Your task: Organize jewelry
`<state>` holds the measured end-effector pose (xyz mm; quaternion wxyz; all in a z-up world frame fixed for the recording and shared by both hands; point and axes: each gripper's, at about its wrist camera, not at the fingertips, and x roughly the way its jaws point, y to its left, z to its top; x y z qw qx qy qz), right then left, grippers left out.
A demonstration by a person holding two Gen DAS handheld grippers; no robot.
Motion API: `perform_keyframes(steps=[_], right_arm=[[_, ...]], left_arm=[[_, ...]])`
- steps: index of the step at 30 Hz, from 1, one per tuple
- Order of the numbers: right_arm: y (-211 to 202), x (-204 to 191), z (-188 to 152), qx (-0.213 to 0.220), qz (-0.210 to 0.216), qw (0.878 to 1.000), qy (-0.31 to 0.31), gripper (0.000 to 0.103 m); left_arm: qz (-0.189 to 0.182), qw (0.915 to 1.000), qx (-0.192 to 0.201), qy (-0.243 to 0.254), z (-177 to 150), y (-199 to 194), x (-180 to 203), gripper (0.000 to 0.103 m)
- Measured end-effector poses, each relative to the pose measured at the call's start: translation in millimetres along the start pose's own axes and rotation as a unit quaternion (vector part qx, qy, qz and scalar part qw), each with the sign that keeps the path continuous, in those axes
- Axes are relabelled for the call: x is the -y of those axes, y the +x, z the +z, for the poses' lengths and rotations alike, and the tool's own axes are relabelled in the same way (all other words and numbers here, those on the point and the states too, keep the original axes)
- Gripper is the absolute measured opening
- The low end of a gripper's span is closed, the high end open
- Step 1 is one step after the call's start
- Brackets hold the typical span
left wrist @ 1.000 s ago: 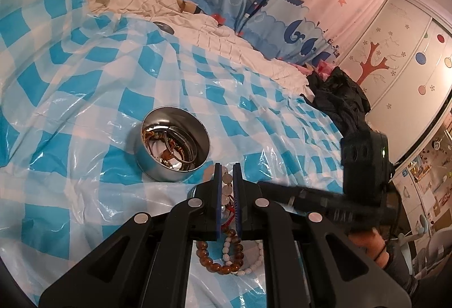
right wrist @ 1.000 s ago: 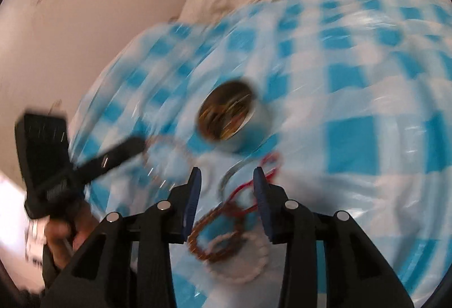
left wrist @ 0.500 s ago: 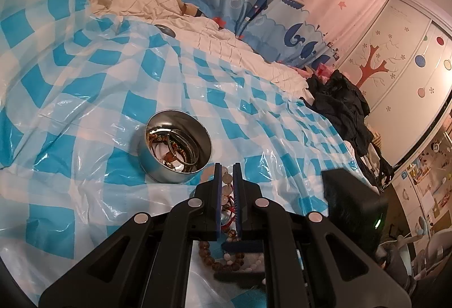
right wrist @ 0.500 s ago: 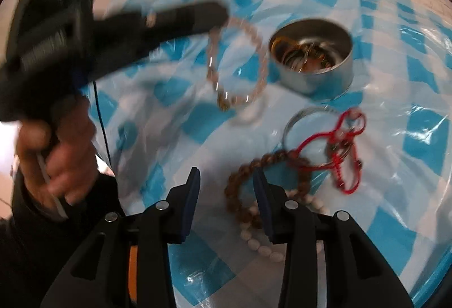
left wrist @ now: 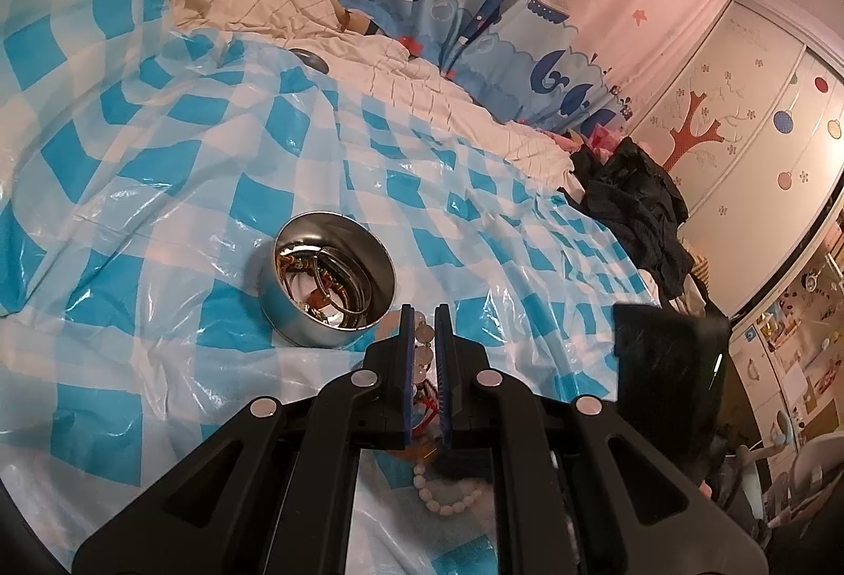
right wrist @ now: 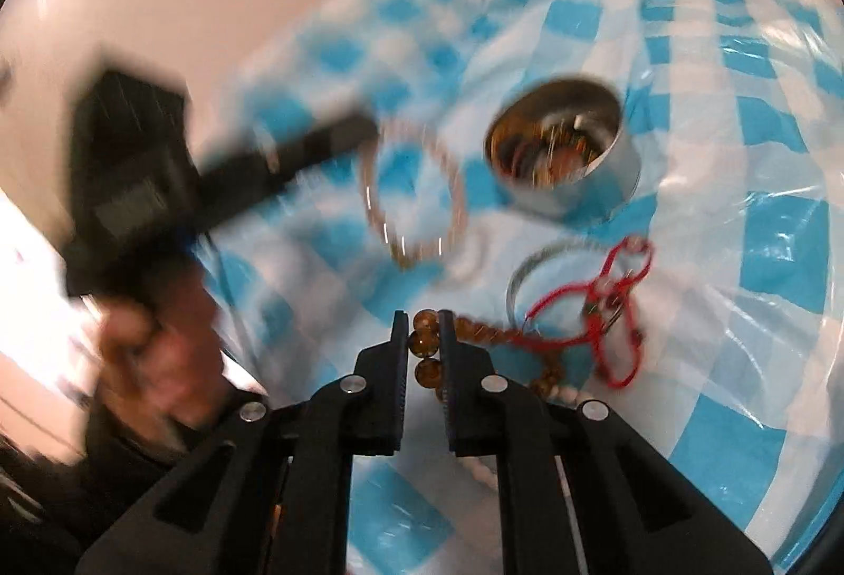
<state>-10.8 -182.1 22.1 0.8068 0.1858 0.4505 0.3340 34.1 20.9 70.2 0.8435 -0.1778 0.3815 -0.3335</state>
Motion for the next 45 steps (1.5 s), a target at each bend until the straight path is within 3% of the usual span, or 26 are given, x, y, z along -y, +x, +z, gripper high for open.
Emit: perform_keyframes(steps=[7, 15, 16, 20, 21, 26, 27, 28, 29, 35, 37, 40, 43, 45], right_arm=[[-49, 25, 20, 0.126, 0.126, 0.981, 0.071, 0.012], [-66, 36, 39, 0.159, 0.132, 0.975, 0.086, 0.012], [-67, 37, 41, 0.16, 0.132, 0.974, 0.086, 0.012], [-58, 43, 58, 0.164, 0.123, 0.975, 0.087, 0.012], [-56, 44, 60, 0.163, 0.12, 0.976, 0.086, 0.012], [-22, 49, 87, 0.149, 0.072, 0.984, 0.073, 0.014], [-11, 50, 92, 0.137, 0.053, 0.987, 0.071, 0.022], [1, 52, 95, 0.114, 0.024, 0.99, 0.074, 0.055], [6, 53, 95, 0.104, 0.004, 0.992, 0.077, 0.066], [-29, 51, 58, 0.094, -0.098, 0.989, 0.061, 0.066], [-37, 53, 33, 0.069, -0.132, 0.988, 0.047, 0.066], [-22, 58, 10, 0.018, -0.171, 0.984, 0.042, 0.066], [1, 49, 1, -0.019, -0.211, 0.977, -0.001, 0.065], [14, 47, -4, -0.036, -0.226, 0.973, -0.024, 0.055]], left_arm=[[-0.019, 0.9994, 0.022, -0.017, 23, 4, -2, 0.006], [-0.044, 0.9971, 0.027, -0.055, 48, 35, -15, 0.006], [-0.035, 0.9974, 0.021, -0.06, 49, 43, -19, 0.006], [0.072, 0.9944, -0.019, -0.074, 45, 75, -41, 0.007], [0.082, 0.9931, -0.022, -0.082, 44, 75, -45, 0.007], [0.098, 0.9911, 0.002, -0.089, 43, 52, -51, 0.015], [0.097, 0.9912, 0.005, -0.09, 42, 47, -52, 0.018], [0.096, 0.9913, 0.006, -0.09, 40, 43, -51, 0.019], [0.098, 0.9914, 0.005, -0.086, 37, 39, -49, 0.02], [0.093, 0.9946, -0.019, -0.04, 14, 24, -25, 0.023], [0.081, 0.9958, -0.038, -0.021, 5, 28, -14, 0.026], [0.074, 0.996, -0.049, -0.01, -3, 35, -5, 0.03], [0.07, 0.9962, -0.044, -0.025, -5, 32, -7, 0.033], [0.066, 0.9965, -0.039, -0.031, -6, 29, -9, 0.035]])
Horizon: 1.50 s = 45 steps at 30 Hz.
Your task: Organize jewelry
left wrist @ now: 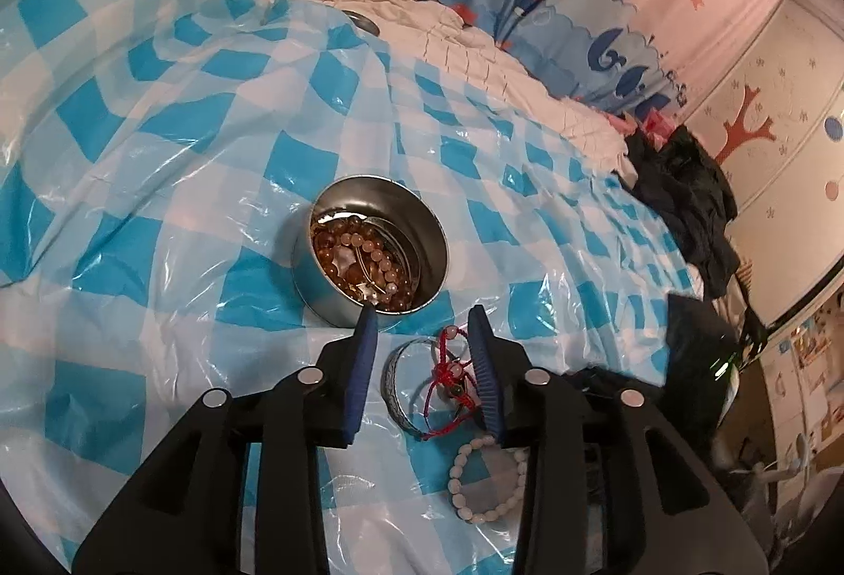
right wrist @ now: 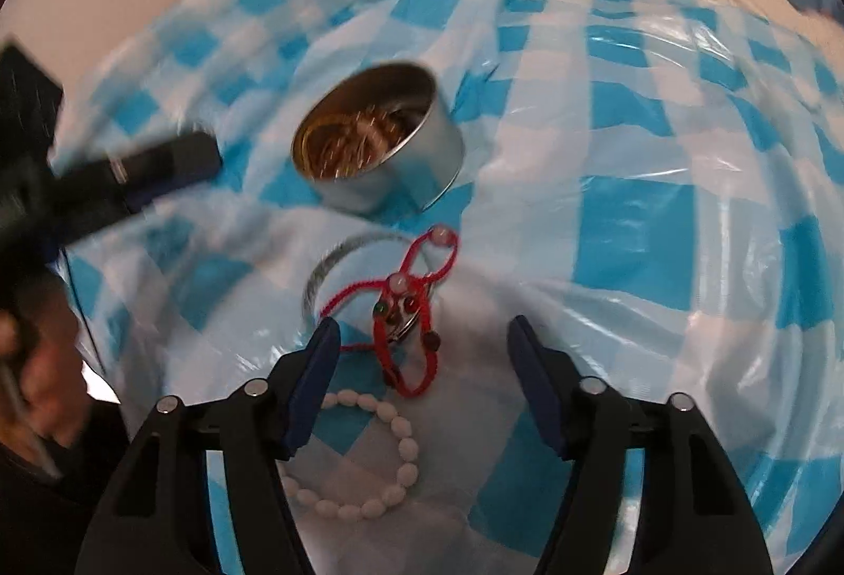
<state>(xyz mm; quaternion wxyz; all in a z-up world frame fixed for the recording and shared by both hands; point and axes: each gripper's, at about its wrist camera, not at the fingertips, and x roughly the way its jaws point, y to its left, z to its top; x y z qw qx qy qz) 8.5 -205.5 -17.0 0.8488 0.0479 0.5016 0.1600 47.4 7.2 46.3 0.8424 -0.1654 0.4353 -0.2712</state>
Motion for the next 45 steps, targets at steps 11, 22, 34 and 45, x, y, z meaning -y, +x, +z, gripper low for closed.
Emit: perform_keyframes(steps=[11, 22, 34, 45], right_arm=[[-52, -8, -22, 0.072, 0.047, 0.996, -0.008, 0.01], [-94, -3, -30, 0.138, 0.147, 0.979, 0.033, 0.009], [-52, -2, -37, 0.028, 0.094, 0.994, 0.047, 0.036], [-29, 1, -34, 0.033, 0.05, 0.997, 0.049, 0.009]], left_arm=[[-0.013, 0.9998, -0.008, 0.012, -2, -2, 6, 0.038], [-0.102, 0.9923, -0.068, 0.019, -17, 19, 26, 0.045], [-0.087, 0.994, -0.066, -0.002, -16, 15, 10, 0.05], [-0.084, 0.9933, -0.079, 0.005, -18, 24, 14, 0.051]])
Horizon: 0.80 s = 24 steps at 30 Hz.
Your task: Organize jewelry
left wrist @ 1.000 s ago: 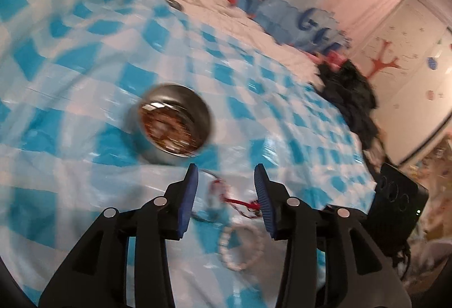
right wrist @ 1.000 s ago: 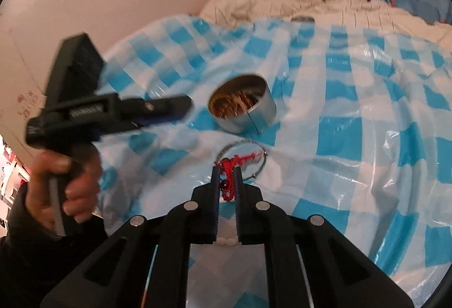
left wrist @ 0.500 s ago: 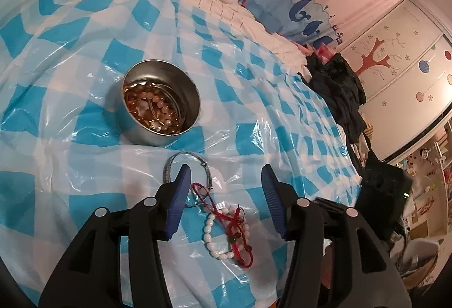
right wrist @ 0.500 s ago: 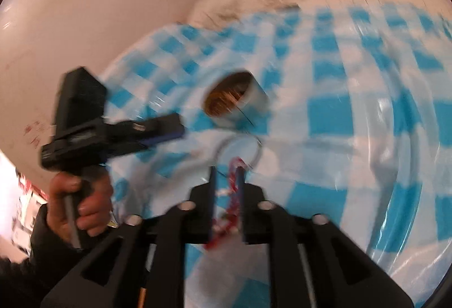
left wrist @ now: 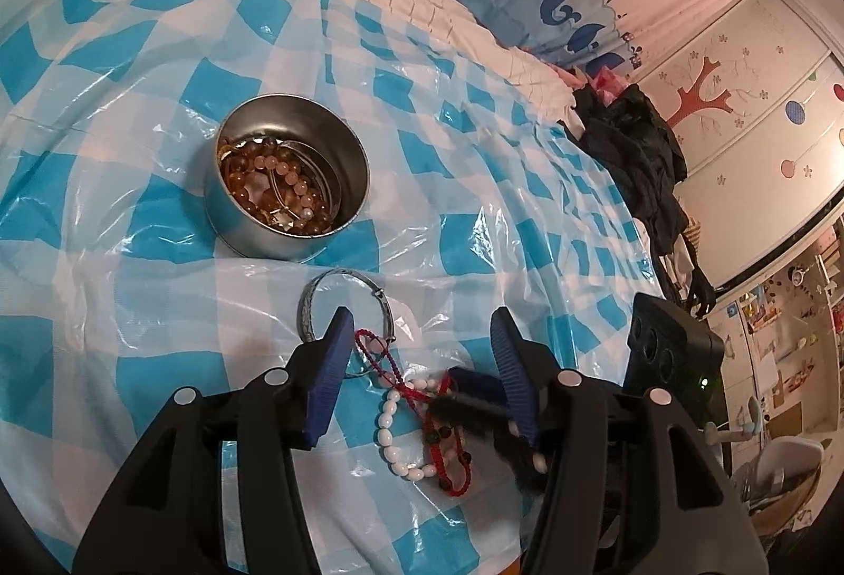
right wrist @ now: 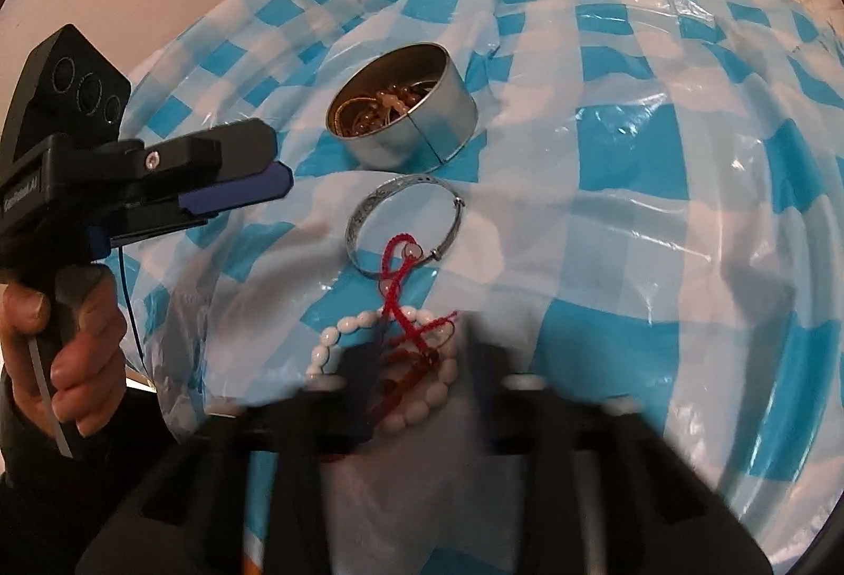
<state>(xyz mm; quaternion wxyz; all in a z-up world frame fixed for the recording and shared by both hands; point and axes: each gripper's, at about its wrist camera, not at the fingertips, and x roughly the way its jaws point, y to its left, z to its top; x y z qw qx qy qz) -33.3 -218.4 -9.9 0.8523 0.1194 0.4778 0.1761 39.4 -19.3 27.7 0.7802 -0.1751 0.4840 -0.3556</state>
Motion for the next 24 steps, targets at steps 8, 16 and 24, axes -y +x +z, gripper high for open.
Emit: perform_keyframes(steps=[8, 16, 24], right_arm=[[-44, 10, 6, 0.082, 0.12, 0.988, 0.045, 0.003], [-62, 22, 11, 0.12, 0.168, 0.975, 0.086, 0.003], [-88, 23, 12, 0.175, 0.204, 0.959, 0.088, 0.003]], left_arm=[[-0.008, 1.0, -0.006, -0.001, -1, 2, 0, 0.051], [-0.026, 0.9995, -0.018, 0.007, -6, 7, 2, 0.053], [-0.039, 0.9987, -0.018, 0.027, -8, 8, 10, 0.053]])
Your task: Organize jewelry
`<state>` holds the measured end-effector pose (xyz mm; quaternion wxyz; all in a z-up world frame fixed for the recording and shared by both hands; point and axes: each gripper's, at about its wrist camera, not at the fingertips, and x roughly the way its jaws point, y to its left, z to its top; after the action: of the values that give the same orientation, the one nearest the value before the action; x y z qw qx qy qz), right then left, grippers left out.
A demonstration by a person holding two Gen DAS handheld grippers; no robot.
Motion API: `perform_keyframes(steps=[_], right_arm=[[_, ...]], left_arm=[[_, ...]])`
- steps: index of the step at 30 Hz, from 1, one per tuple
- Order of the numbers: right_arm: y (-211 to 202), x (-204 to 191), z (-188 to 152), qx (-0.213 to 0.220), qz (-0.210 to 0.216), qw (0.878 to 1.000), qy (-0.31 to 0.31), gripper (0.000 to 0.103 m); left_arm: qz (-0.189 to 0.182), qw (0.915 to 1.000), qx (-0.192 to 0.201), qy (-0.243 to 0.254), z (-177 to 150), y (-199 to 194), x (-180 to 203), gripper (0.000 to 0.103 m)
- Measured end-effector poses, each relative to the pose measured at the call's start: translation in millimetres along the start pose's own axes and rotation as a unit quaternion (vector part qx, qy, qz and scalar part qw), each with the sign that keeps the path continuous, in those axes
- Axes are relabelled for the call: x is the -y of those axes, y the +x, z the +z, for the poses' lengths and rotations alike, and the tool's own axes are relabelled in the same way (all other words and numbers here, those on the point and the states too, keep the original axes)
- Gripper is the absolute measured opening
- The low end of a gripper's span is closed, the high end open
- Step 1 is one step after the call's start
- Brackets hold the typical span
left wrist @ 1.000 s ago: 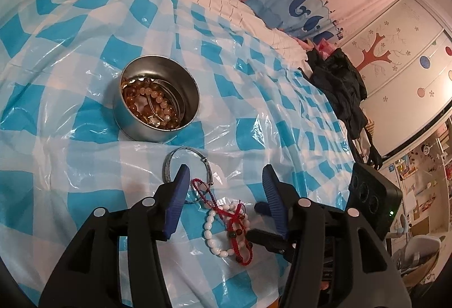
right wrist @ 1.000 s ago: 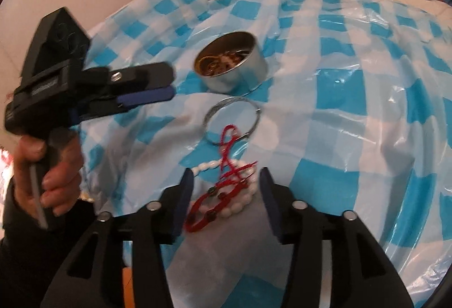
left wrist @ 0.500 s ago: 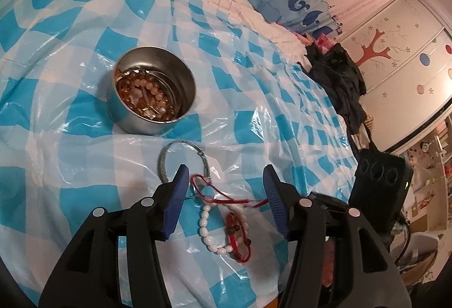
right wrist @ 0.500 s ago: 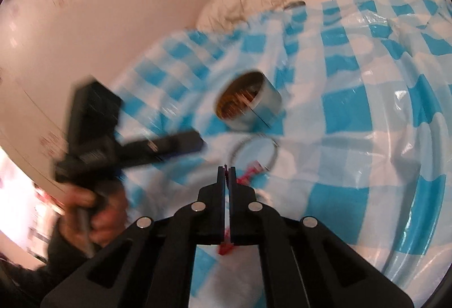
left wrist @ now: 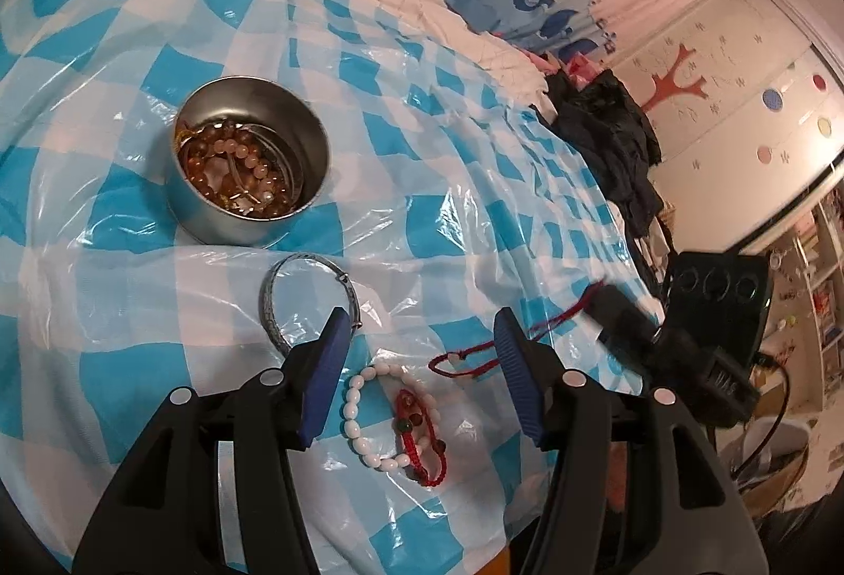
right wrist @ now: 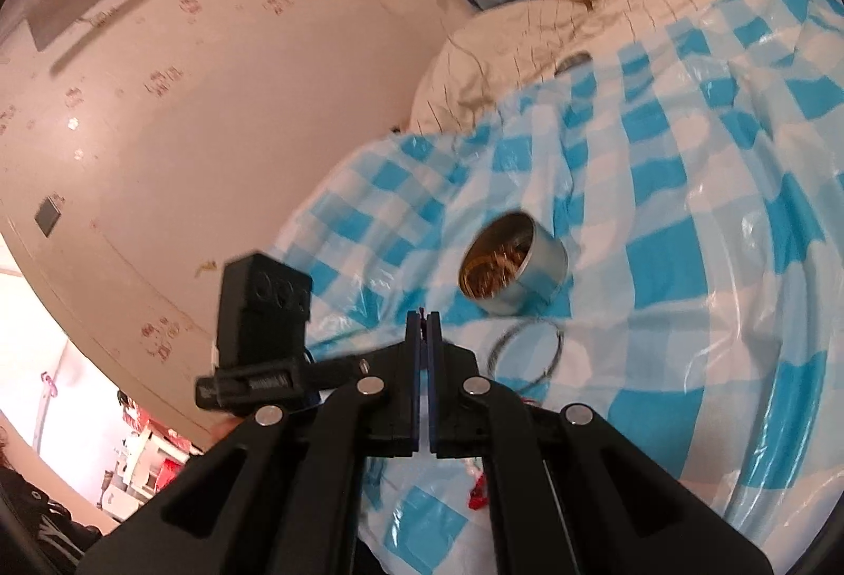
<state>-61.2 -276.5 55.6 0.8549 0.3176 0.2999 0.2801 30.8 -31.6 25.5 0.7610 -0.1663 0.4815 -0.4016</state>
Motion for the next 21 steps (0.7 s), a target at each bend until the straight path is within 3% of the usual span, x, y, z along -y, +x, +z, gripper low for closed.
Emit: perform_keyframes(steps=[4, 9, 15, 18, 21], right_arm=[[-12, 5, 7, 0.027, -0.002, 1.0, 0.014, 0.003], [-18, 14, 11, 0.037, -0.006, 0.999, 0.031, 0.003], [-17, 15, 11, 0.034, -0.003, 0.999, 0.031, 0.003], [-16, 15, 11, 0.033, -0.004, 0.999, 0.031, 0.003], [-14, 15, 10, 0.03, -0.007, 0.999, 0.032, 0.003]], left_arm=[[0.017, 0.9969, -0.027, 0.072, -10, 9, 22, 0.054], [0.059, 0.9811, -0.062, 0.173, -38, 31, 53, 0.054], [0.095, 0.9717, -0.102, 0.19, -60, 51, 51, 0.053], [0.091, 0.9743, -0.095, 0.183, -61, 49, 47, 0.052], [0.092, 0.9744, -0.095, 0.182, -62, 48, 45, 0.022]])
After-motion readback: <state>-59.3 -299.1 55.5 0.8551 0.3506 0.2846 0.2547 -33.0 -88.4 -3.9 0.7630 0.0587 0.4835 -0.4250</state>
